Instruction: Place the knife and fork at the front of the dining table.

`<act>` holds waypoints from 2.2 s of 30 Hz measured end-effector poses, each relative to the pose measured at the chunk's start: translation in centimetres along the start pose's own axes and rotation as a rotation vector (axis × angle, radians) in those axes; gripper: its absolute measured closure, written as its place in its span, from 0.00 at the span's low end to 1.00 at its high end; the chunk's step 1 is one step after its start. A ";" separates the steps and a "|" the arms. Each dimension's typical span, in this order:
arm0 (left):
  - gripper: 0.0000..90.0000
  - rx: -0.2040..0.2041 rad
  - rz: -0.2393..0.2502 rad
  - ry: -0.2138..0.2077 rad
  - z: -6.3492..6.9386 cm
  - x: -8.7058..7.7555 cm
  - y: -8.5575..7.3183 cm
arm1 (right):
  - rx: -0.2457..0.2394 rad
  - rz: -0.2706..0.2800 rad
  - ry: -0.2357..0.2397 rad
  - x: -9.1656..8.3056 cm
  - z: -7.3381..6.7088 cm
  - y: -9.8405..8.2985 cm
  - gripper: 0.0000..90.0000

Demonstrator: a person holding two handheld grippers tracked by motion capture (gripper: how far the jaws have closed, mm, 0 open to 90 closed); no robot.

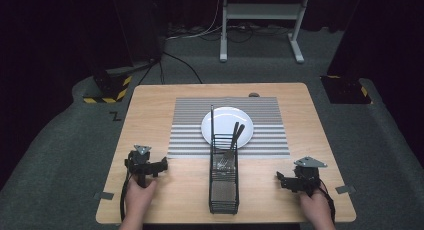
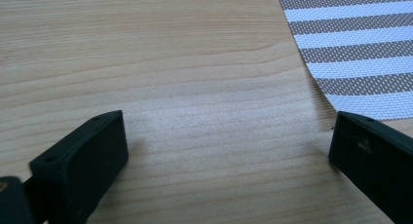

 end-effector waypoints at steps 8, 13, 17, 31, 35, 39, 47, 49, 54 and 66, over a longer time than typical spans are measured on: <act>0.02 0.088 0.001 -0.087 1.3 -1.5 -1.5 | 0.001 0.000 0.000 0.0 0.0 0.0 0.11; 0.01 0.117 -0.003 -0.118 1.6 -2.2 -2.3 | 0.000 0.000 0.000 0.0 0.0 0.0 0.11; 0.01 0.123 -0.002 -0.125 1.7 -2.5 -2.5 | 0.000 0.000 0.000 0.0 0.0 0.0 0.11; 0.01 0.151 0.032 -0.187 2.7 -3.6 -2.3 | 0.000 0.000 0.001 0.0 0.0 0.0 0.11; 0.01 0.155 0.066 -0.225 3.4 -4.4 -1.8 | -0.002 0.001 0.002 0.0 0.0 0.0 0.11; 0.01 0.187 0.125 -0.246 4.2 -5.6 -1.1 | -0.003 -0.001 0.002 0.0 0.0 0.1 0.11; 0.01 0.195 0.244 -0.308 5.6 -7.2 -0.1 | -0.004 0.001 0.004 0.1 0.0 0.1 0.11; 0.01 0.181 0.268 -0.333 6.0 -7.6 0.2 | -0.003 0.000 0.004 0.1 0.0 0.1 0.11; 0.01 0.165 0.324 -0.390 6.9 -8.2 0.6 | -0.001 0.001 0.003 0.1 0.0 0.1 0.11; 0.04 0.166 0.434 -0.424 8.7 -9.1 2.0 | 0.021 0.005 -0.023 0.3 0.1 0.3 0.12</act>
Point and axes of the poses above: each handheld gripper's, and its own axes: x roughly forward along the jaws, y roughly out of its top, z roughly to its right, the point moved 7 cm from there along x, roughly forward along the jaws
